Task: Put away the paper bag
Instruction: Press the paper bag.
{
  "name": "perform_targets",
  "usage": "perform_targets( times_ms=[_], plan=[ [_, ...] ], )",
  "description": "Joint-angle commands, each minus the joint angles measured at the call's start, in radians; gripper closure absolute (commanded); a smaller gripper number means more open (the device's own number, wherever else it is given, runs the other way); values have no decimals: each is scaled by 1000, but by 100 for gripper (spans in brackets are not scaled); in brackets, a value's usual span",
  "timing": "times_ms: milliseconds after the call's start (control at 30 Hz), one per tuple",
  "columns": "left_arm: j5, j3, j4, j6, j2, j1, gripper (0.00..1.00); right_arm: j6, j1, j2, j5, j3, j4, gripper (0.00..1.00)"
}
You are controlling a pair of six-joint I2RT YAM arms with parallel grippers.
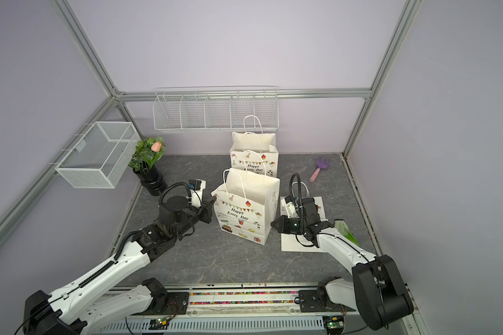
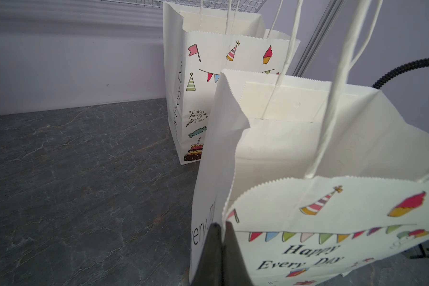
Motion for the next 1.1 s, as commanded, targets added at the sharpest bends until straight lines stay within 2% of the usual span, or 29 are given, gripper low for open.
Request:
perform_targets(
  times_ms=[0,333,600,667,767,833,867,933,1000,1067],
  plan=[
    [20,-17,8,-15,9,6,100,53,13,39,54,-1,114,93],
    [48,-20,26,-16,23,6,100,143,41,138,76,5,270,93],
    [61,-18,30,-13,35,6,100,216,62,225,47,3,404,93],
    [56,-17,26,-11,34,6,100,198,62,198,46,9,369,93],
    [47,-15,16,-9,24,6,100,96,62,81,98,41,188,88],
    [36,-14,8,-7,13,6,100,3,54,-31,149,72,30,77],
    [30,-16,6,-6,9,6,100,-35,50,-80,174,86,-32,68],
    [21,-17,1,-5,0,6,100,-120,44,-183,218,118,-164,42],
    [14,-18,-2,-4,-4,7,100,-181,40,-260,225,137,-240,20],
    [10,-17,-6,-6,-4,7,100,-225,39,-322,207,146,-285,7]
  ],
)
